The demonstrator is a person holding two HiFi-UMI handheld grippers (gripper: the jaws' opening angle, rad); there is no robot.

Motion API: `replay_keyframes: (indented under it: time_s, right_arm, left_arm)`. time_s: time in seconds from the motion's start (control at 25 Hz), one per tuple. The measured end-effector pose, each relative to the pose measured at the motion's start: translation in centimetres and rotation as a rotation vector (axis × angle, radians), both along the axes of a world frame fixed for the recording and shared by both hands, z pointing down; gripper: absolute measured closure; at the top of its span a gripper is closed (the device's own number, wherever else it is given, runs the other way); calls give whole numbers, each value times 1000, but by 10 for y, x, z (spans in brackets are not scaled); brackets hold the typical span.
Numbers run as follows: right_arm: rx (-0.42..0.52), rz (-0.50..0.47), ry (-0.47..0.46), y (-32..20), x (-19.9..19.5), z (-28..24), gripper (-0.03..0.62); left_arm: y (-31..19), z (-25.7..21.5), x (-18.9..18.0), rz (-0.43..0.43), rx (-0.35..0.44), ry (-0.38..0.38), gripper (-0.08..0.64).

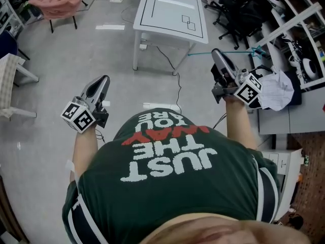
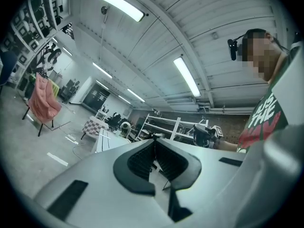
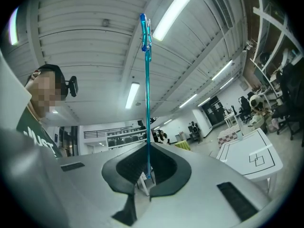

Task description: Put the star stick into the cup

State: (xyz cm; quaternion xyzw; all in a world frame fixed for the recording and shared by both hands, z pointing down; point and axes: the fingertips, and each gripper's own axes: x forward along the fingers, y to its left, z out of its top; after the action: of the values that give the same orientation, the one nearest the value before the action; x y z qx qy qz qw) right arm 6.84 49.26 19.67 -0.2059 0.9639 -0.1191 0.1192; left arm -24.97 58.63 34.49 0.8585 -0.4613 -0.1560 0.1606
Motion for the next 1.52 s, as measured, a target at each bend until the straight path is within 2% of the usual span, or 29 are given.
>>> replay_keyframes:
  time_s: [0.24,0.36,0.52,0.72,0.96,1.12,1.28,1.52]
  right_arm:
    - [0,-26,-48,-61,46,20,549]
    - [0,-57,-75,-109,80,25,549]
    - [-10,-86,-99,-180,133,23,549]
    - [-3,-105,-113,-255,200,16,549]
    - [-19,-105,-126,-307,254,30,549]
    - [-33,-98,-125,-331,271,37,549]
    - [-49,-81,-118,-354,277,42,549]
    - [-65,-65,-84,-399,240,55,549]
  left_arm:
    - [-50,2,45,-20,-18,-58,540]
    - [-91,-5,74,-45,5,-88,540]
    - [-156,-20,128,-92,-3,-68,540]
    - [-238,-38,203,-80,-11,-77,540]
    - [-308,-42,271,-32,-25,-104,541]
    - [-345,-40,295,9,-31,-101,540]
    - [-373,-33,302,23,-62,-90,540]
    - [-425,-12,279,74,-75,-65,540]
